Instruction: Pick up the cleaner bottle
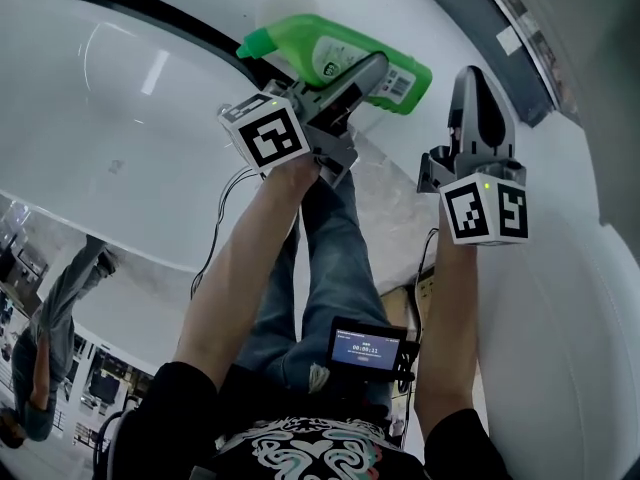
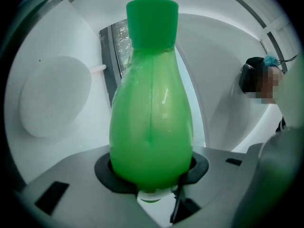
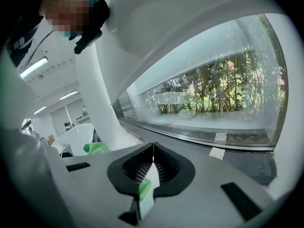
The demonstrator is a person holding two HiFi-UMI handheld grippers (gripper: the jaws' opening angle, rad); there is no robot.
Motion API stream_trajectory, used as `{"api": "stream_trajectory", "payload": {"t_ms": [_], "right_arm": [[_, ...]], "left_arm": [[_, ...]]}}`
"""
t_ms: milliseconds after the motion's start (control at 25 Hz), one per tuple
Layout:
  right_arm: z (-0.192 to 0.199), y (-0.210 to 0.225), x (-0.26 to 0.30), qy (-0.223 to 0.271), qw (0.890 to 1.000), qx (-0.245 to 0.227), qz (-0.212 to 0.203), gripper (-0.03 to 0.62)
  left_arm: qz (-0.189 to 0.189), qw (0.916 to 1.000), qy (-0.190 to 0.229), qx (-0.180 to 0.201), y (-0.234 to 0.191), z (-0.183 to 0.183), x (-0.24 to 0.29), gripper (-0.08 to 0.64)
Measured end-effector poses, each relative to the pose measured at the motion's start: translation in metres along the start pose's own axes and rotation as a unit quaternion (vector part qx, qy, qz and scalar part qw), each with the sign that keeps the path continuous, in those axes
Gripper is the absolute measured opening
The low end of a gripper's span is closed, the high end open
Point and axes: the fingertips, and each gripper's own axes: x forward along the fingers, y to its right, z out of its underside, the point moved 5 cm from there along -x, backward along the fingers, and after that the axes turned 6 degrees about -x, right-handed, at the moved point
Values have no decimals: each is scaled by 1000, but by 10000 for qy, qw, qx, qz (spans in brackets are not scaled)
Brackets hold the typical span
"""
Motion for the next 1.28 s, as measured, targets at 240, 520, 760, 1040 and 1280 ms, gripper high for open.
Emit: {"api": "stream_trajectory", "payload": {"t_ms": [240, 520, 760, 1040, 1280], "right_arm": [[19, 6, 7, -39, 9997, -256, 29, 28], [42, 22, -3, -150, 9992, -300, 206, 28], [49, 35, -11, -98, 9991, -293, 281, 28], [61, 45, -10, 33, 9988, -423, 263, 28], [63, 46, -10, 130, 9985, -484, 227, 28]], "left_arm": [[73, 9981, 406, -454, -8, 1, -5, 198], [238, 9965, 630, -493, -10, 1, -6, 198], [217, 9965, 670, -440, -4, 1, -7, 198], [277, 9981, 526, -174, -9, 3, -3, 198], [265, 9987, 432, -48, -5, 2, -2, 198]]}}
